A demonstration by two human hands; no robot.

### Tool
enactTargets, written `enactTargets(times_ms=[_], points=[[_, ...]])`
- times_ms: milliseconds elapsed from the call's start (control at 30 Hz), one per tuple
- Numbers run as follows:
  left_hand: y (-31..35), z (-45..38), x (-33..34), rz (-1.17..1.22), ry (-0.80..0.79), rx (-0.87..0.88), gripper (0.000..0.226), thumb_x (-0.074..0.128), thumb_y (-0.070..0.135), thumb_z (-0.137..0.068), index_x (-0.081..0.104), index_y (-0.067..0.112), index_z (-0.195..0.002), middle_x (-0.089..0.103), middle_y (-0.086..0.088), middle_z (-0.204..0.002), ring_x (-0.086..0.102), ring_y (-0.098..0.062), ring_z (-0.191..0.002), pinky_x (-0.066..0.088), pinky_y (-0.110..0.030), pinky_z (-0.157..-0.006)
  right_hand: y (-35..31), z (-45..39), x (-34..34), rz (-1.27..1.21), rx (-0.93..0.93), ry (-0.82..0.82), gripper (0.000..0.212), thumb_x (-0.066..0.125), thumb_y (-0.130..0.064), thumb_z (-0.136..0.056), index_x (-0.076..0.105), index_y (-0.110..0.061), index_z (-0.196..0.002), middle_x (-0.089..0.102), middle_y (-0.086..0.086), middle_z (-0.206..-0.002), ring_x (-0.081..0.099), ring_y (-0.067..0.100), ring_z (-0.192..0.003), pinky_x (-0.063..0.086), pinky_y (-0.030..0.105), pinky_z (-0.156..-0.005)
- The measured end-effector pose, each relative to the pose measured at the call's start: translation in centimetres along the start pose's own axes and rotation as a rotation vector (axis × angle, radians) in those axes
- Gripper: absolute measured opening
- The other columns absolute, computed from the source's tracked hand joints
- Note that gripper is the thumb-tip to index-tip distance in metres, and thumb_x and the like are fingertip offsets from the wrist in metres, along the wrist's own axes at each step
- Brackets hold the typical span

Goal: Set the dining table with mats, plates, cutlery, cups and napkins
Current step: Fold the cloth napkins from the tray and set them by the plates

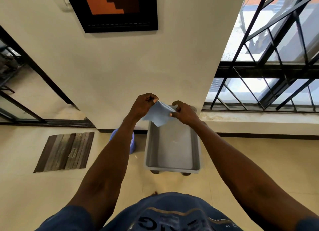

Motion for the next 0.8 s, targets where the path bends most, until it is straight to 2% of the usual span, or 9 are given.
enactTargets(times_ms=[33,133,233,300,400,500,567,700,800], points=[[-0.2,-0.1,-0.2,-0.006,0.024,-0.008,0.013,0.058,0.008,-0.094,0.069,0.016,-0.090,0.069,0.006,-0.089,0.062,-0.001,-0.085,0.046,-0.019,-0.082,-0.1,-0.2,-0.1,0.040,-0.019,0.035,0.021,0.070,-0.024,-0.086,0.064,-0.008,-0.098,0.059,0.008,-0.081,0.052,0.022,-0.076,0.034,0.030,-0.065],[-1.0,-0.3,-0.7,-0.021,0.101,-0.038,0.012,0.059,0.012,-0.093,0.069,0.017,-0.089,0.070,0.001,-0.086,0.065,-0.018,-0.084,0.050,-0.034,-0.082,-0.4,-0.8,-1.0,-0.032,-0.016,0.146,0.018,0.063,-0.019,-0.092,0.056,-0.008,-0.078,0.055,0.009,-0.077,0.048,0.022,-0.073,0.029,0.029,-0.064],[-0.7,-0.2,-0.3,-0.007,0.218,-0.051,0.014,0.053,0.010,-0.094,0.066,0.016,-0.093,0.069,0.000,-0.091,0.063,-0.018,-0.085,0.048,-0.025,-0.079,-1.1,-1.4,-1.6,-0.128,-0.002,0.252,0.010,0.059,-0.017,-0.093,0.052,-0.012,-0.089,0.057,0.003,-0.079,0.050,0.020,-0.072,0.034,0.030,-0.063],[-0.1,-0.2,0.1,0.005,0.289,-0.026,0.020,0.047,0.002,-0.093,0.060,0.017,-0.094,0.064,0.008,-0.088,0.057,-0.006,-0.077,0.041,-0.015,-0.068,-1.5,-1.3,-1.8,-0.329,0.043,0.319,0.012,0.059,-0.017,-0.093,0.049,-0.013,-0.100,0.056,0.001,-0.075,0.050,0.016,-0.065,0.037,0.028,-0.059],[0.1,-0.3,0.4,0.106,0.306,-0.024,0.010,0.048,0.008,-0.096,0.051,0.014,-0.103,0.057,0.008,-0.071,0.047,-0.008,-0.059,0.033,-0.021,-0.055,-1.6,-1.1,-2.3,-0.534,0.045,0.391,0.024,0.061,-0.016,-0.092,0.049,-0.019,-0.112,0.054,0.006,-0.070,0.046,0.014,-0.059,0.034,0.022,-0.050],[0.3,-0.5,0.9,0.185,0.324,-0.039,0.009,0.048,0.010,-0.096,0.047,0.017,-0.103,0.052,0.002,-0.066,0.041,-0.009,-0.052,0.030,-0.022,-0.049,-1.3,-0.9,-2.4,-0.679,0.049,0.396,0.022,0.059,-0.015,-0.093,0.063,-0.026,-0.111,0.062,0.006,-0.078,0.052,0.014,-0.069,0.039,0.024,-0.060],[0.8,-0.6,1.3,0.223,0.333,-0.058,0.021,0.042,-0.003,-0.090,0.053,0.015,-0.093,0.056,0.006,-0.076,0.044,-0.001,-0.054,0.032,-0.016,-0.051,-1.3,-0.6,-2.3,-0.831,0.143,0.346,0.016,0.061,-0.019,-0.093,0.072,-0.023,-0.104,0.068,0.000,-0.094,0.058,0.015,-0.081,0.046,0.028,-0.067],[0.9,-0.6,1.6,0.326,0.325,-0.156,0.038,0.037,-0.012,-0.080,0.064,0.014,-0.083,0.065,0.008,-0.085,0.058,0.000,-0.076,0.042,-0.016,-0.072,-0.8,0.1,-1.2,-1.076,0.227,-0.005,0.014,0.070,-0.014,-0.086,0.074,-0.009,-0.098,0.071,0.008,-0.104,0.064,0.027,-0.097,0.053,0.042,-0.088],[1.0,-0.1,1.4,0.537,0.191,-0.287,0.022,0.055,0.001,-0.090,0.070,0.017,-0.095,0.069,0.005,-0.092,0.060,-0.009,-0.081,0.047,-0.025,-0.072,0.3,0.4,-0.6,-1.019,0.233,-0.104,0.024,0.067,0.001,-0.084,0.072,-0.008,-0.106,0.068,0.009,-0.109,0.063,0.027,-0.098,0.052,0.043,-0.091]])
Point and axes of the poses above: each hand's wrist, its own z-axis away from the middle knuckle, its own x-axis out of the palm, y = z × x, the point moved 1 cm from there along -z, towards the middle knuckle
